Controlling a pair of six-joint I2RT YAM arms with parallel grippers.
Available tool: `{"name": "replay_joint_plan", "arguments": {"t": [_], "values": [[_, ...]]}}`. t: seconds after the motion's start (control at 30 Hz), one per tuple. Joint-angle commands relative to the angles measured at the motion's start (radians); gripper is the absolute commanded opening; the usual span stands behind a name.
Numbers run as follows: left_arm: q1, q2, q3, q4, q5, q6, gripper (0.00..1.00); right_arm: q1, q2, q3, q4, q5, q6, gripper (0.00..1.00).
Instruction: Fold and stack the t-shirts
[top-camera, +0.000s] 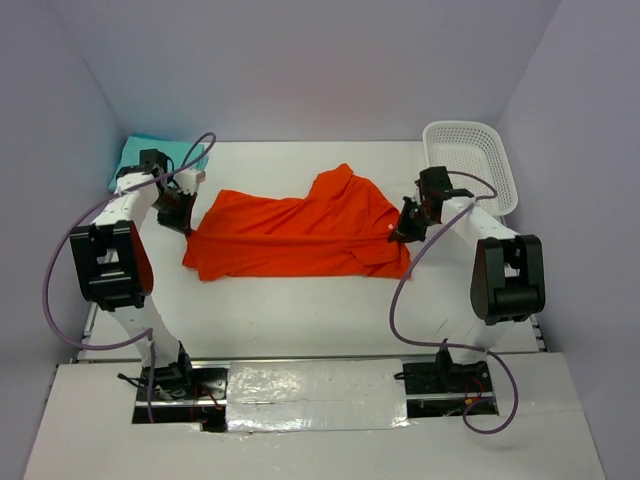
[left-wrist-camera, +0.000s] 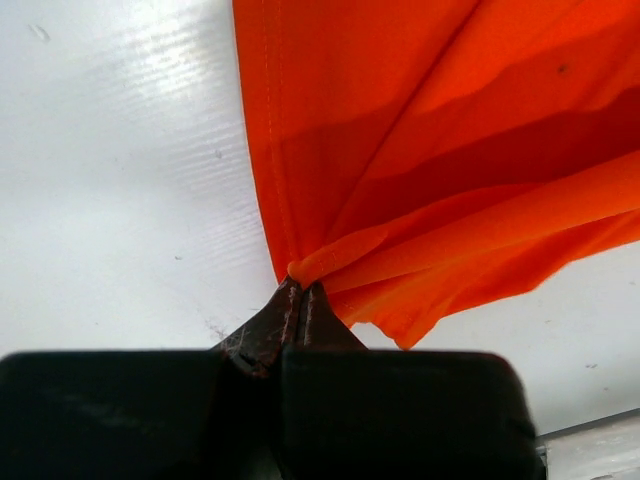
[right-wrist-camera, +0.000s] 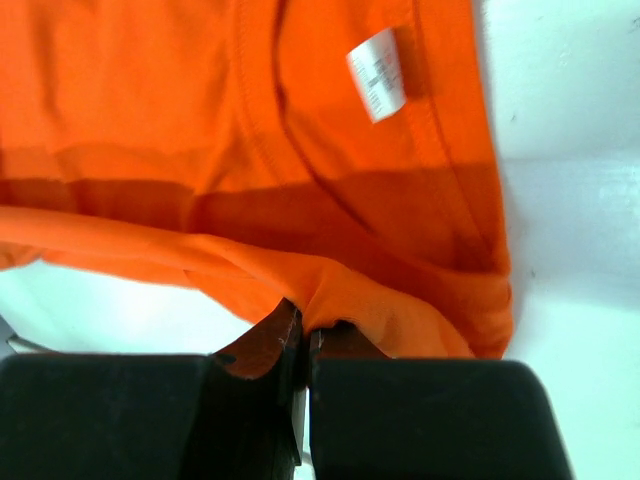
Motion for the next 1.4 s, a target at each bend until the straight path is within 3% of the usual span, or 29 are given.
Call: {"name": "replay_joint_plan", "arguments": {"t": [0.0,0.13,0.2,0.23,0.27,0.3,0.33,0.4,0.6,0.63,0.67,0.73,0.77,0.9,0.93,1.1,1.37], "values": [[0.005,-0.039,0.07,-0.068,0.075,0.017,0.0,-0.005,-0.134,-0.021,-0.051,-0.019,-0.043,0.0],[-0.047,-0.009,0.092,-0.001,0.088,0.014,0.0,-0.005,-0.147,-0.077,0.007,-0.072,-0.019,0.0],[-0.073,0.086,0.187,-0.001,0.071,-0.014,0.09,-0.002,-0.075,-0.024,0.015,-0.11,-0.006,0.0],[-0.075,0.164,0.222,-0.016,0.066,-0.026,0.28,-0.002,-0.055,-0.008,0.022,-0.124,0.004,0.0],[-0.075,0.201,0.306,-0.031,0.065,-0.044,0.37,-0.002,-0.036,0.006,0.027,-0.131,0.01,0.0],[-0.067,0.229,0.345,-0.053,0.057,-0.061,0.63,0.0,-0.009,0.026,0.03,-0.129,0.014,0.0],[-0.063,0.246,0.369,-0.068,0.065,-0.067,0.68,0.0,0.001,0.033,0.029,-0.129,0.015,0.0],[-0.034,0.203,0.345,-0.033,0.104,-0.077,0.99,0.003,0.004,0.04,0.026,-0.126,0.012,0.0],[-0.009,-0.126,0.028,0.061,0.051,-0.025,0.98,0.007,-0.018,0.03,0.018,-0.103,-0.003,0.0],[-0.01,-0.163,-0.009,0.053,0.047,-0.02,0.92,0.007,-0.018,0.029,0.019,-0.103,-0.003,0.0],[-0.01,-0.169,-0.066,0.038,0.043,-0.015,0.66,0.007,-0.022,0.029,0.019,-0.103,-0.003,0.0],[-0.01,-0.151,-0.124,-0.018,0.06,-0.008,0.37,0.009,-0.025,0.029,0.016,-0.1,-0.008,0.0],[-0.009,-0.141,-0.143,-0.025,0.063,-0.008,0.37,0.008,-0.028,0.032,0.013,-0.095,-0.011,0.0],[-0.01,-0.093,-0.204,0.016,0.082,-0.034,0.62,0.008,-0.039,0.029,0.01,-0.079,-0.019,0.0],[-0.009,-0.082,-0.201,0.019,0.082,-0.034,0.62,0.009,-0.039,0.029,0.007,-0.079,-0.022,0.0],[-0.009,0.004,-0.16,0.021,0.065,-0.029,0.6,0.009,-0.052,0.02,0.016,-0.074,-0.02,0.0],[-0.036,0.027,-0.173,0.038,0.14,-0.04,0.45,0.007,-0.055,0.003,0.018,-0.065,-0.029,0.0]]}}
